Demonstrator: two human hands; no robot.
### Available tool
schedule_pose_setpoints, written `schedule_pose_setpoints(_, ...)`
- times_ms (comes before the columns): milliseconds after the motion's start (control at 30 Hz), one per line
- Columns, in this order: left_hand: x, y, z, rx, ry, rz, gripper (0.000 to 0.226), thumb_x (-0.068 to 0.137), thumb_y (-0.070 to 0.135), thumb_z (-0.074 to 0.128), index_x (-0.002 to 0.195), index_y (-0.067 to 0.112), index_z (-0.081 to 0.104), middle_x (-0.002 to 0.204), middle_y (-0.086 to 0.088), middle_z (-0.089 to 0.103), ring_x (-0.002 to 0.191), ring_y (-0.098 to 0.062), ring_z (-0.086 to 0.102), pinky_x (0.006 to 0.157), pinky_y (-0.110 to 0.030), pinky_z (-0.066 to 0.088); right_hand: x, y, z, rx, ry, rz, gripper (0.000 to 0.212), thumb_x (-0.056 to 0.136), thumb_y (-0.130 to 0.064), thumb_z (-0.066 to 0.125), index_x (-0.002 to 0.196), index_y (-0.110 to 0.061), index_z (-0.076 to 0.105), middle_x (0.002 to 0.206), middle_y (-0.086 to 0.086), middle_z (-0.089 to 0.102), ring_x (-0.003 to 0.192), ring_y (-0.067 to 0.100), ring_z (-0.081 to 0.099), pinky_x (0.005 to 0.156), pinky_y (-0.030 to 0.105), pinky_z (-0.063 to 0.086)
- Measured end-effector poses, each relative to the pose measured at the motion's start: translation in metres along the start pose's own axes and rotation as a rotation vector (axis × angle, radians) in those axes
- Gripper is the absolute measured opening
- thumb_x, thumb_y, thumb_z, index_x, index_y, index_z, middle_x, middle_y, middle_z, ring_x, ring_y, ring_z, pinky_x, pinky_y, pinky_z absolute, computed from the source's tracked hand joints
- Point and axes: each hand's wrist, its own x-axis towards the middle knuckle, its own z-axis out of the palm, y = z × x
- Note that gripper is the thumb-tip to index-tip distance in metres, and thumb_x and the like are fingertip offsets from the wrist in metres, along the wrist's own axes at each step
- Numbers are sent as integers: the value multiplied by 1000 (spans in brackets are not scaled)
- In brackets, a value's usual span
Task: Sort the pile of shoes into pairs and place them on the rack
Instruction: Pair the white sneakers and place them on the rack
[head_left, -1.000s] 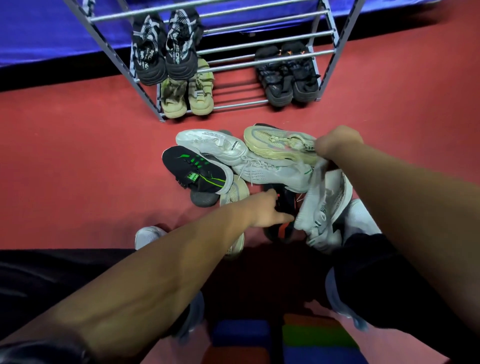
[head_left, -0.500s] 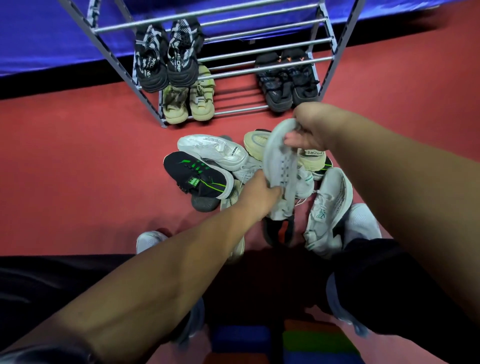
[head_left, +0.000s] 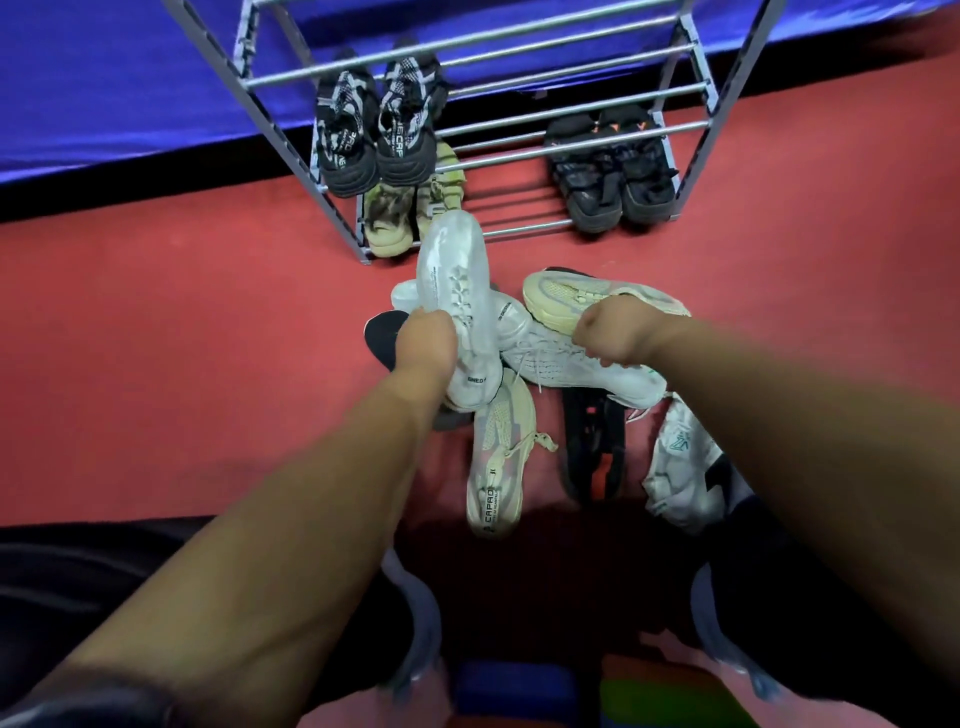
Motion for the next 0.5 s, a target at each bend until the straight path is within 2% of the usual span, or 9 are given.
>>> schedule_pose_setpoints(67, 8, -14, -6, 55, -31, -75, 31, 102, -1, 49, 128, -5, 65, 136, -23, 62, 126, -37, 60, 101, -38, 49, 0, -4, 1, -134, 58, -30, 23, 99, -13, 47, 97, -5, 69, 98, 13, 71, 89, 32, 62, 72, 34, 46)
schedule_pose_setpoints(100, 13, -22, -5, 100, -59, -125, 34, 101, 3, 52, 131, -4, 64, 136, -23, 63, 127, -38, 61, 102, -40, 51, 1, -3, 2, -187, 76, -37, 24, 100, -13, 46, 96, -6, 69, 98, 13, 70, 90, 32, 61, 72, 32, 43)
schedule_pose_setpoints(167, 18, -39, -4, 56, -136, -162, 43, 87, 20, 59, 126, 3, 67, 129, -20, 70, 121, -40, 67, 98, -44, 55, 5, 2, 4, -263, 77, -43, 27, 101, -15, 45, 101, -6, 70, 103, 14, 71, 96, 32, 63, 76, 32, 46)
schedule_pose_setpoints(233, 35, -57, 1, -85, -160, -175, 50, 73, 36, 58, 113, 10, 71, 119, -19, 75, 109, -38, 72, 96, -45, 59, 9, 8, 7, -315, 49, -36, 30, 101, -19, 46, 108, -8, 73, 111, 13, 73, 105, 32, 66, 88, 34, 53)
schedule_pose_setpoints(300, 46, -67, 5, -125, -193, -150, 51, 70, 50, 58, 105, 14, 71, 108, -13, 77, 98, -33, 74, 92, -46, 61, 11, 14, 12, -372, 0, -34, 29, 98, -20, 49, 106, -11, 75, 109, 11, 74, 105, 32, 67, 93, 37, 56)
schedule_pose_setpoints(433, 13, -44, -5, -104, -188, -115, 82, 62, 82, 66, 115, 19, 66, 106, 2, 74, 99, -24, 71, 96, -43, 57, 12, 19, 21, -404, 4, -64, 27, 91, -19, 56, 109, -15, 75, 110, 8, 74, 105, 32, 66, 90, 37, 57)
schedule_pose_setpoints(500, 14, -46, -1, -68, -205, -87, 108, 45, 91, 77, 126, 19, 64, 114, 5, 73, 104, -20, 70, 98, -42, 58, 13, 16, 26, -394, -7, -78, 32, 88, -16, 56, 113, -14, 76, 114, 9, 76, 109, 32, 67, 94, 41, 57)
